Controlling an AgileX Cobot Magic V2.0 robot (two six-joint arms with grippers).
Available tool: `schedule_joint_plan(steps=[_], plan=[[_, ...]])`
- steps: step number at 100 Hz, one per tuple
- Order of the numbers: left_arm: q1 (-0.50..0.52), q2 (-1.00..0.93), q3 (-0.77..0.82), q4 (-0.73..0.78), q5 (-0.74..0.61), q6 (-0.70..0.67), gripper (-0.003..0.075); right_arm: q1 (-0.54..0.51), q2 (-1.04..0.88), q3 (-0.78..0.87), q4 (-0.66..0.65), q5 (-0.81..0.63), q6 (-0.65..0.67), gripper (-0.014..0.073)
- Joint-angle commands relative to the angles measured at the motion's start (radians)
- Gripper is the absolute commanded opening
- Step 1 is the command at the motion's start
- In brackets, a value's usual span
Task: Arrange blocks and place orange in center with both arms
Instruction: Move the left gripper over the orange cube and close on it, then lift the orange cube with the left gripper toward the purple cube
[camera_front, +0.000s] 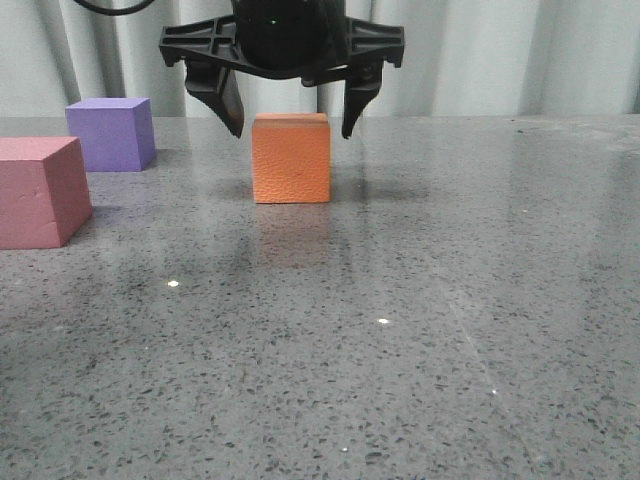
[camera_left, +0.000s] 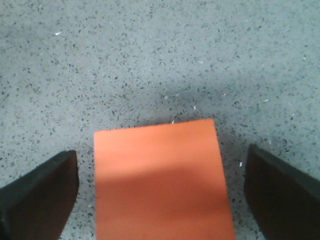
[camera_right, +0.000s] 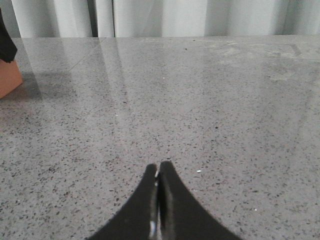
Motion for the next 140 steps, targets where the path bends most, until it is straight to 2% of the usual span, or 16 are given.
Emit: schedule_joint_plan(steps=[1, 19, 26, 38, 55, 66, 100, 140], plan=[[-0.008, -0.043, -0.033, 0.023, -0.021, -0.014, 0.0629, -0.008, -0.024, -0.013, 0.001, -0.084, -0.008, -0.0067], [-0.008, -0.039, -0.033, 0.013, -0.021, -0.017, 0.0624, -0.008, -0.024, -0.013, 0.001, -0.084, -0.008, -0.0067], [-0.008, -0.039, -0.033, 0.009, -0.021, -0.021, 0.0589, -0.008, -0.024, -0.013, 0.001, -0.084, -0.008, -0.0067], [-0.008, -0.039, -0.033, 0.004, -0.021, -0.033, 0.0470, -0.008, -0.024, -0.013, 0.001, -0.084, -0.008, -0.0067], [-0.008, -0.039, -0.033, 0.004, -0.021, -0.033, 0.0258, -0.008, -0.024, -0.013, 0.001, -0.084, -0.008, -0.0067], [-0.008, -0.039, -0.033, 0.004, -0.021, -0.033, 0.0174, -0.008, -0.024, -0.013, 0.001, -0.084, -0.008, -0.0067], [0.008, -0.147, -0.033, 0.006, -0.005, 0.039, 0.0165, -0.008, -0.024, -0.013, 0.001, -0.084, -0.008, -0.0067], [0.095, -0.301, -0.033, 0.071, 0.133, 0.158, 0.0165, -0.008, -0.024, -0.013, 0.001, -0.084, -0.008, -0.0067]])
